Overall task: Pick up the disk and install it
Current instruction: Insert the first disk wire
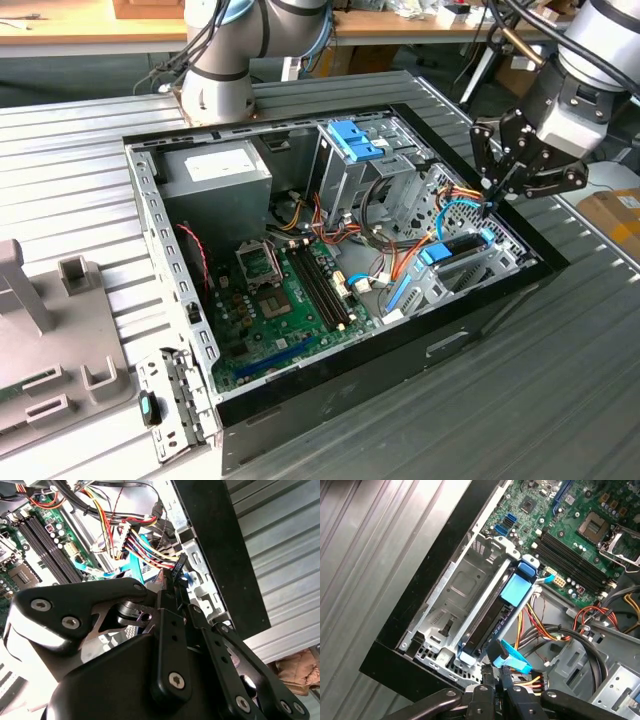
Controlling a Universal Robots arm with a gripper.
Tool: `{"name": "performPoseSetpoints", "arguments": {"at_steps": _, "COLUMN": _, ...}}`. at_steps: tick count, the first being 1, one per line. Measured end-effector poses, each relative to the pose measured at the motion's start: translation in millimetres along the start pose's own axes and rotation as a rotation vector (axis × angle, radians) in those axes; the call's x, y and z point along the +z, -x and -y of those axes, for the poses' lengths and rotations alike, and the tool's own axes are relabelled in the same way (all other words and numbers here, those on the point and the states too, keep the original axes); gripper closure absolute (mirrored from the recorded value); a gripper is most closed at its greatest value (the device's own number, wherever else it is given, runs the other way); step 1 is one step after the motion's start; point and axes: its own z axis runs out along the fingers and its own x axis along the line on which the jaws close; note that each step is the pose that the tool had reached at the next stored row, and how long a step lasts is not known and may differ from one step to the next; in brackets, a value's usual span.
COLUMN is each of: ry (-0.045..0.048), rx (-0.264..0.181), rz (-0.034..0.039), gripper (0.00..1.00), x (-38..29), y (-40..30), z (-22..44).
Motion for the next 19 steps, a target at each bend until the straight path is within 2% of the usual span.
{"name": "performPoseSetpoints", "arguments": {"at_steps": 7, "ry": -0.0001, "rx": 0.031, "rz": -0.0032, "gripper": 0.84, "x": 1.1, "y": 4.1, "z": -6.9}}
{"name": "performPoseSetpoints", "arguments": {"at_steps": 11, "ry": -0.0001, "rx": 0.031, "rz": -0.0031, "gripper": 0.84, "x": 1.2, "y": 4.2, "z": -7.1}}
{"name": "performPoseSetpoints", "arguments": {"at_steps": 16, "ry": -0.0003, "rx": 0.036, "rz": -0.0035, "gripper": 0.84, "x": 0.6, "y": 11.8, "z": -19.5}}
{"name": "performPoseSetpoints", "arguments": {"at_steps": 19, "ry": -0.0003, "rx": 0.041, "rz": -0.0038, "gripper": 0.84, "x": 0.7, "y": 14.8, "z": -24.3}}
